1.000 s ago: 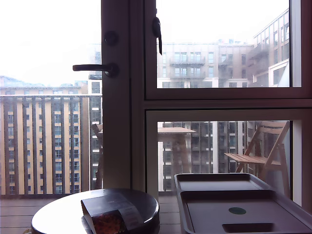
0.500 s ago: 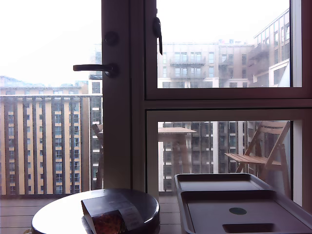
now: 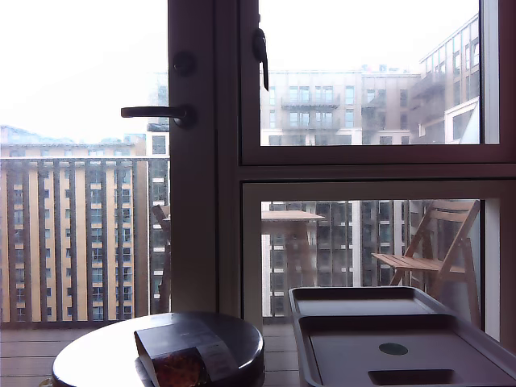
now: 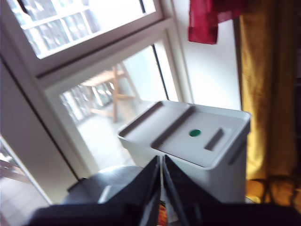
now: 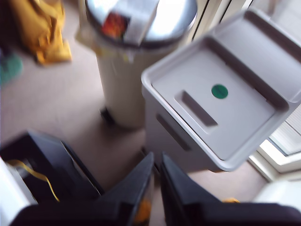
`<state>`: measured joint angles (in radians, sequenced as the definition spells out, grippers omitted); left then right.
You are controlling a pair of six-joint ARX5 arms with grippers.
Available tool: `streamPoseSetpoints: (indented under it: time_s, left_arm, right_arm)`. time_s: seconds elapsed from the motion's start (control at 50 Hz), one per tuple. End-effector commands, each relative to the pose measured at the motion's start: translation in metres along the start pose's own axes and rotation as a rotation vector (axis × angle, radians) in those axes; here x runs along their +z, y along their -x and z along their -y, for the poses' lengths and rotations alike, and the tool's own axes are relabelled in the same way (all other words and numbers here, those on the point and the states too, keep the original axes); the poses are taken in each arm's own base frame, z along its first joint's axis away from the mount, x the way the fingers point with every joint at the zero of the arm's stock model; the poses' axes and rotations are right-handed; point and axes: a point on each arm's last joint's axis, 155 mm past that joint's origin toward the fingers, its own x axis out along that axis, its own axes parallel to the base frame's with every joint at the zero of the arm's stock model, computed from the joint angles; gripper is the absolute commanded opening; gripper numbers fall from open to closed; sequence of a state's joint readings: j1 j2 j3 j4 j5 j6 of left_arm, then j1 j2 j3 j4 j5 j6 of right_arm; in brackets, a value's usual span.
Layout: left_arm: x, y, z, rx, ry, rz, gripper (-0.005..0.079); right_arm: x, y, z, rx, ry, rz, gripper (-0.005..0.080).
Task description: First open the recycling bin's lid, then pick the cardboard sleeve and place it inside the bin before closing the lid
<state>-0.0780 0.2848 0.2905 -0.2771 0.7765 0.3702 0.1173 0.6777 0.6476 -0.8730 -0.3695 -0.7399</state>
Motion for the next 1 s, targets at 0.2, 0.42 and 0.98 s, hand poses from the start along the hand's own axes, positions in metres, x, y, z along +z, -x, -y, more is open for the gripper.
streamPoseSetpoints:
  time_s: [0.2,0.42,0.98]
  left_arm:
    - [0.003,-0.009,0.004,-0.060,0.044,-0.028,-0.0010]
    - [-0.007,-0.017,0.002,-0.070,0.095,-0.071,-0.0011]
    - [-0.065,-0.062,-0.006,-0.108,-0.269,-0.293,0.0540]
  right_arm:
    - [-0.005,-0.037,0.013,0.011,0.240,-0.141,0.0411]
    - [-0.013,-0.072,0.008,0.078,0.426,-0.231,0.0411]
    - [-0.027,-0.131,0.012,0.134,0.549,-0.302,0.0410]
